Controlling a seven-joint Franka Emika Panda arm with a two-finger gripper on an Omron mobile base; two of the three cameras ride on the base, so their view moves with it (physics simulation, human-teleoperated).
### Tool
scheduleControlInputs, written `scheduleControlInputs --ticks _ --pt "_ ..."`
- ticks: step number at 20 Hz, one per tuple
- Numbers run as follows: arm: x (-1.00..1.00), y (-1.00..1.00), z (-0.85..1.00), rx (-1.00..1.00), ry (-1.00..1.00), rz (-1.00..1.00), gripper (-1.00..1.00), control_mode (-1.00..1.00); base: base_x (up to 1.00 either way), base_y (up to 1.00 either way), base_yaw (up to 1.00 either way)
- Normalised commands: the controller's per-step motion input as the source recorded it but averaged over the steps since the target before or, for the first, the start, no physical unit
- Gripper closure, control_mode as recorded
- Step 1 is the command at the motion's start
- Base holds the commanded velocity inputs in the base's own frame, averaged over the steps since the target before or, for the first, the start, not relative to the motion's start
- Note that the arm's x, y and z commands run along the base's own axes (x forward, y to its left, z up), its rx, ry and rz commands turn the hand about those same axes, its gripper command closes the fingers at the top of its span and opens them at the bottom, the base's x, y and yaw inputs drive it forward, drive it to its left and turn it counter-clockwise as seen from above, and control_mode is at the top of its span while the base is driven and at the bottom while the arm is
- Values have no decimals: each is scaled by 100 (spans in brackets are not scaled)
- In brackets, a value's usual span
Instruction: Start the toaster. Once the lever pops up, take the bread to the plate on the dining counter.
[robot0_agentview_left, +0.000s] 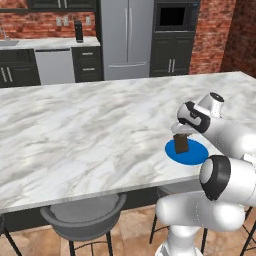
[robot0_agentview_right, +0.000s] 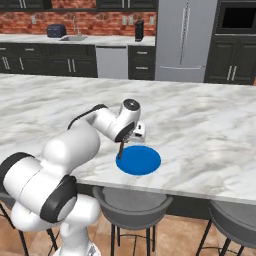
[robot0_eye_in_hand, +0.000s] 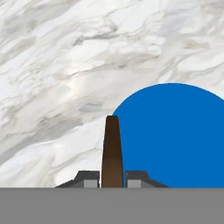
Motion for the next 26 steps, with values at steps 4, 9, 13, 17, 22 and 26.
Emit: scheduleControlInputs --ticks 4,9,13,17,22,26 --pt "2 0 -26 0 0 0 100 -100 0 0 0" --pt "2 0 -21 0 0 0 100 -100 0 0 0" --pt "9 0 -17 0 0 0 100 -100 0 0 0" --pt "15 0 -1 0 -5 0 100 -100 0 0 0" --pt "15 0 0 0 -1 0 100 -100 0 0 0" --pt "0 0 -4 0 -3 0 100 -100 0 0 0"
